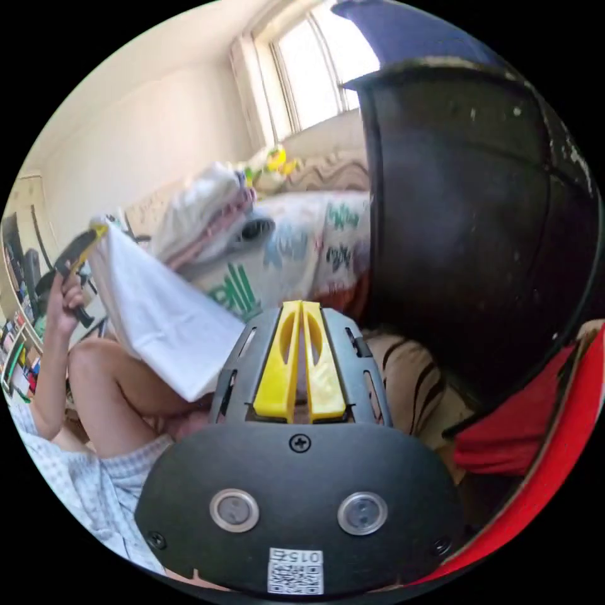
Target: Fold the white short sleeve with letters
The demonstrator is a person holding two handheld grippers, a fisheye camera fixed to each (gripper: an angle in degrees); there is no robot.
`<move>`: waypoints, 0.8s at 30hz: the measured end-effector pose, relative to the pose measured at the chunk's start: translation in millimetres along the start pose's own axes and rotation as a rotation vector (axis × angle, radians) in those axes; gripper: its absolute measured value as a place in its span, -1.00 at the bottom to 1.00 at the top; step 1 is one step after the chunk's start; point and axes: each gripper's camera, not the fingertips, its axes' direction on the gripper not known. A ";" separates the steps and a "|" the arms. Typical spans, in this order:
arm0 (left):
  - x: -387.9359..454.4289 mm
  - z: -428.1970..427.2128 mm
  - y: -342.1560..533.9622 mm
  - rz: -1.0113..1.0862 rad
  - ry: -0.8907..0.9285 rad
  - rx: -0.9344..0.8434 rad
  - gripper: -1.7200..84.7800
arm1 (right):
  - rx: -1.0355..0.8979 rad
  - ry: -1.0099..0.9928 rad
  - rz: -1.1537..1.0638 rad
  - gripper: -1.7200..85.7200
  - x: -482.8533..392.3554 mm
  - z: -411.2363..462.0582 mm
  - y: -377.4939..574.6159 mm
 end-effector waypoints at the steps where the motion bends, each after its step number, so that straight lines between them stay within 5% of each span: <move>1: -9.5 -33.7 -9.5 0.020 -0.012 0.038 -0.89 | 0.041 0.006 -0.011 -0.98 -5.3 -10.4 -2.2; 11: -39.4 -342.2 -68.2 0.337 -0.339 0.281 -0.91 | 0.556 -0.185 -0.178 -0.98 -143.0 -130.5 -32.8; 18: -43.4 -500.5 -41.4 0.421 -0.659 0.329 -0.91 | 0.602 -0.439 -0.326 -0.98 -273.9 -124.2 -48.4; 24: -117.6 -547.9 -7.4 0.252 -0.782 0.296 -0.91 | 0.554 -0.489 -0.463 -0.98 -404.8 -71.3 -66.0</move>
